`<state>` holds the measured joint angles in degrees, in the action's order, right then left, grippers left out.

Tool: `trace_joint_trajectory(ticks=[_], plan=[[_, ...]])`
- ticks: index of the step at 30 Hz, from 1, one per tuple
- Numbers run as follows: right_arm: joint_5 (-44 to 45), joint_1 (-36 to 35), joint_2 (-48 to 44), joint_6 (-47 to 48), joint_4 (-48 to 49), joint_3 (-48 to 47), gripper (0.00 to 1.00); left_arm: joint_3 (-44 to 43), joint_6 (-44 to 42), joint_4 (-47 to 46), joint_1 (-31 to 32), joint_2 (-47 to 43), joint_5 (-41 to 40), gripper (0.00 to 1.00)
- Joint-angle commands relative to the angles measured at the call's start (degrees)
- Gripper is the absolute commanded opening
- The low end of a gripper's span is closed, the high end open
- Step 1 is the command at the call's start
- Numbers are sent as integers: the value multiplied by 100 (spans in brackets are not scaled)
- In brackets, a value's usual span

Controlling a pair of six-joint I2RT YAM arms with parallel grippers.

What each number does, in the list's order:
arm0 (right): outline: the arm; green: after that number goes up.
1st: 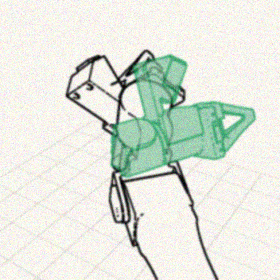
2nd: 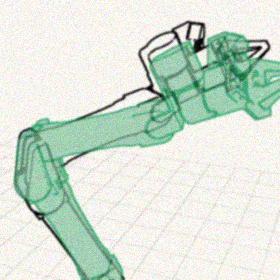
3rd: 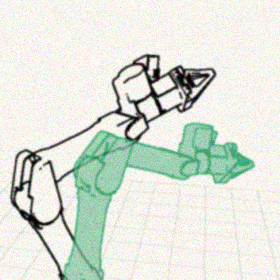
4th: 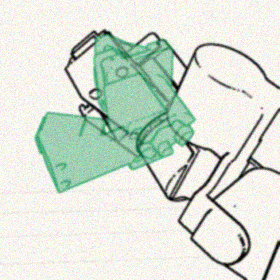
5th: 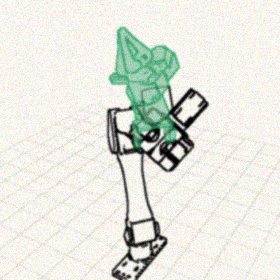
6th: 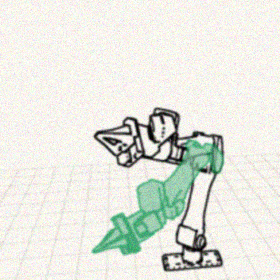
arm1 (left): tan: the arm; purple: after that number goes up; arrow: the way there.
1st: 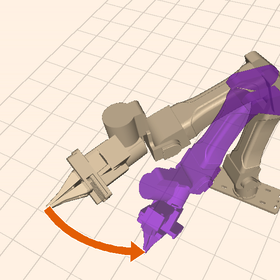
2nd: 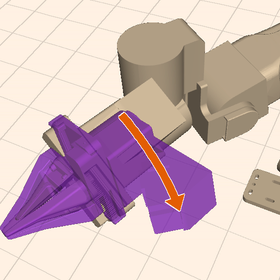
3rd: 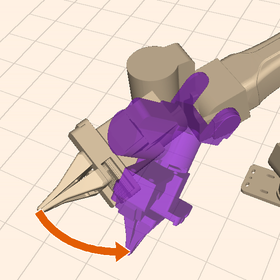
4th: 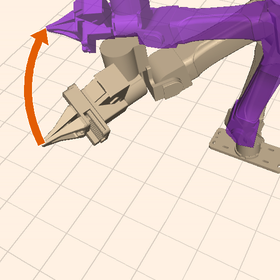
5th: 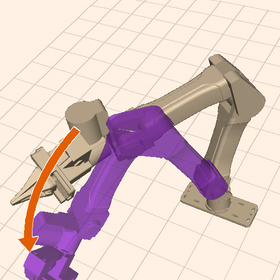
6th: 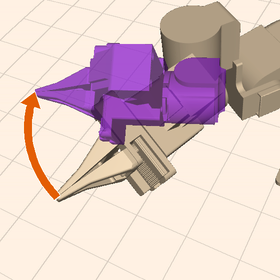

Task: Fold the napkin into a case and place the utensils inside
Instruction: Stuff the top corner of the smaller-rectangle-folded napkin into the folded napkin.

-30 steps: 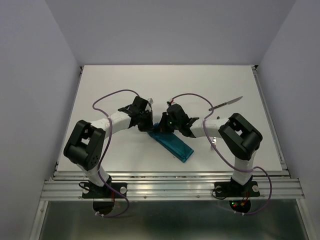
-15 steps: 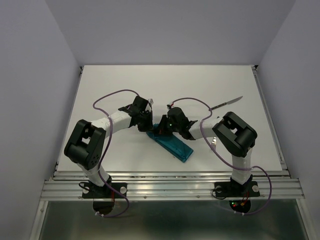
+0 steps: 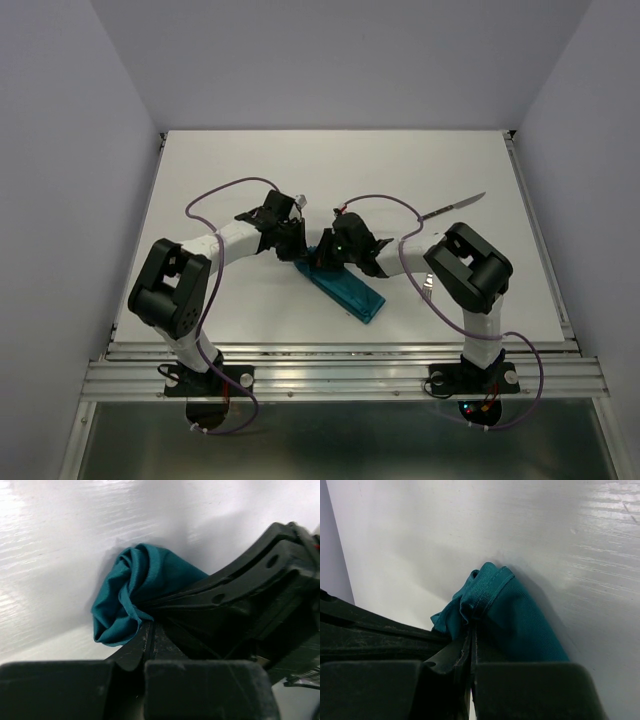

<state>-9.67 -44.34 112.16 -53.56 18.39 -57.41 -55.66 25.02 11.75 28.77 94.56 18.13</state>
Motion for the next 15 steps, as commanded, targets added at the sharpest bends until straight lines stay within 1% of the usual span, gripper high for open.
trace_joint_trajectory(ticks=[1, 8, 15], plan=[[580, -75, -70, 162, -670, 10, 1, -7, 100, -612, -12, -70, 797, 0], [764, -75, -606, 206, -670, 194, 1, 55, -111, -946, -39, -9, 920, 0], [897, -75, -897, 179, -583, 318, 1, -15, -137, -1078, -39, 167, 1087, 0]])
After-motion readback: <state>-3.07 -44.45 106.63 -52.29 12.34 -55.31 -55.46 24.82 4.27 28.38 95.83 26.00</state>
